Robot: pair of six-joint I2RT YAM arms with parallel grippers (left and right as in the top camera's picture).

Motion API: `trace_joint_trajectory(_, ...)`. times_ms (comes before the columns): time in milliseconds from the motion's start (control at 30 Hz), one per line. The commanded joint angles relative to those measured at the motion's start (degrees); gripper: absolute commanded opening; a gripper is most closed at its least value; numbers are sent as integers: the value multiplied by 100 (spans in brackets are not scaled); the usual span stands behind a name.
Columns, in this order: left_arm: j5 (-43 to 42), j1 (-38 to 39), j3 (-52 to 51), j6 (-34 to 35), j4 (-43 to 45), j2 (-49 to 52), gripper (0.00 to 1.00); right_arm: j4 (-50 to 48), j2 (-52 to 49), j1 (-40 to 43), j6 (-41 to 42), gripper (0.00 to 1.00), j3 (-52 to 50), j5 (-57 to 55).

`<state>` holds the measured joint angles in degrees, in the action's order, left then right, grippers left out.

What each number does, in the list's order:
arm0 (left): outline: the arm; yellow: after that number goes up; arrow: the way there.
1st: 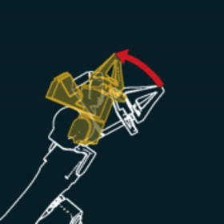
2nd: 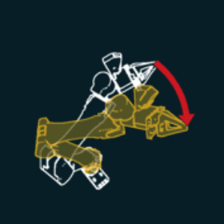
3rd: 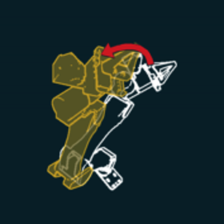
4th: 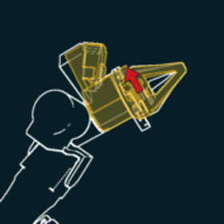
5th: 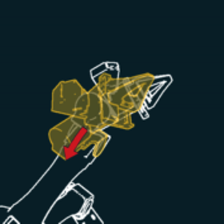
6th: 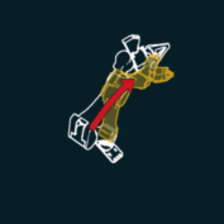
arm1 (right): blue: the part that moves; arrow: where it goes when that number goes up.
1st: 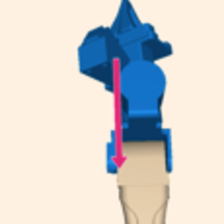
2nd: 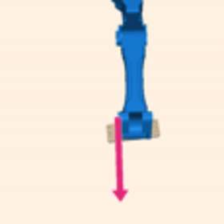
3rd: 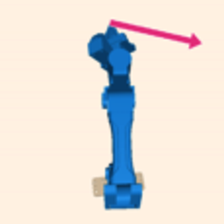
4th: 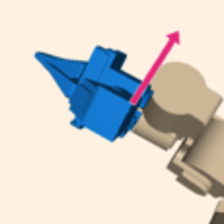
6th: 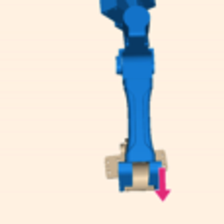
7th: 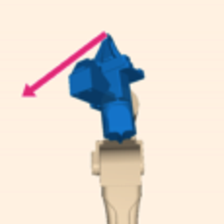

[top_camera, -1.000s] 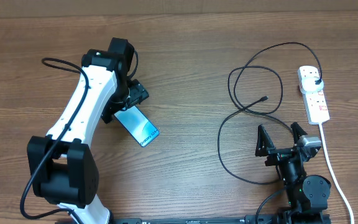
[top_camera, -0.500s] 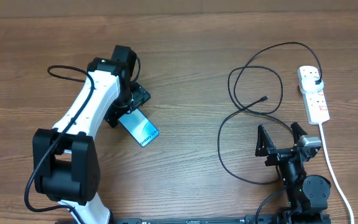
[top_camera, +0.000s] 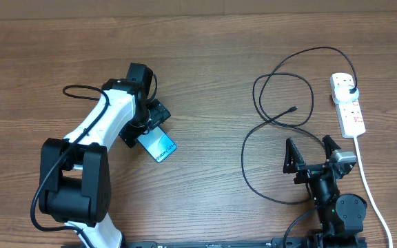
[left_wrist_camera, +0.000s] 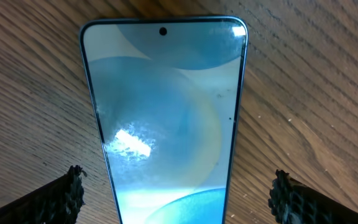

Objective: Plug charger to phone and switch on socket
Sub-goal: 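Lower the left gripper and close it on the phone's top edge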

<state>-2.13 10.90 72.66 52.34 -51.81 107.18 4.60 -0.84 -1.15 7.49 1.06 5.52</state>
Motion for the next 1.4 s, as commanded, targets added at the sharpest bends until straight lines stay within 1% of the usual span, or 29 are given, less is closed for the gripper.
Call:
trace_joint_trajectory(0,-223,-9,-31,-24,17,131,100,-20,66,20,-28,100,-59,-35)
trace_joint_trajectory(100,-293,2,-31,-22,31,238,100,-22,66,20,-28,100,-59,-35)
trace_joint_trajectory(367,-505,2,-31,-83,90,986,100,-20,66,20,-28,100,-59,-35)
trace_joint_trajectory(500,-501,2,-31,-98,81,1145,100,-20,66,20,-28,100,-59,-35)
trace_joint_trajectory(533,-503,2,-31,-114,81,1161,99,-20,66,20,-28,100,-59,-35)
trace_joint_trajectory(767,-494,2,-31,-269,68,1161,81,-20,66,20,-28,100,-59,-33)
trace_joint_trajectory(1200,-494,0,-28,-780,83,1161,66,-20,66,20,-28,100,-59,-35)
trace_joint_trajectory(1367,-496,0,-28,-868,83,1161,63,-20,66,20,-28,100,-59,-33)
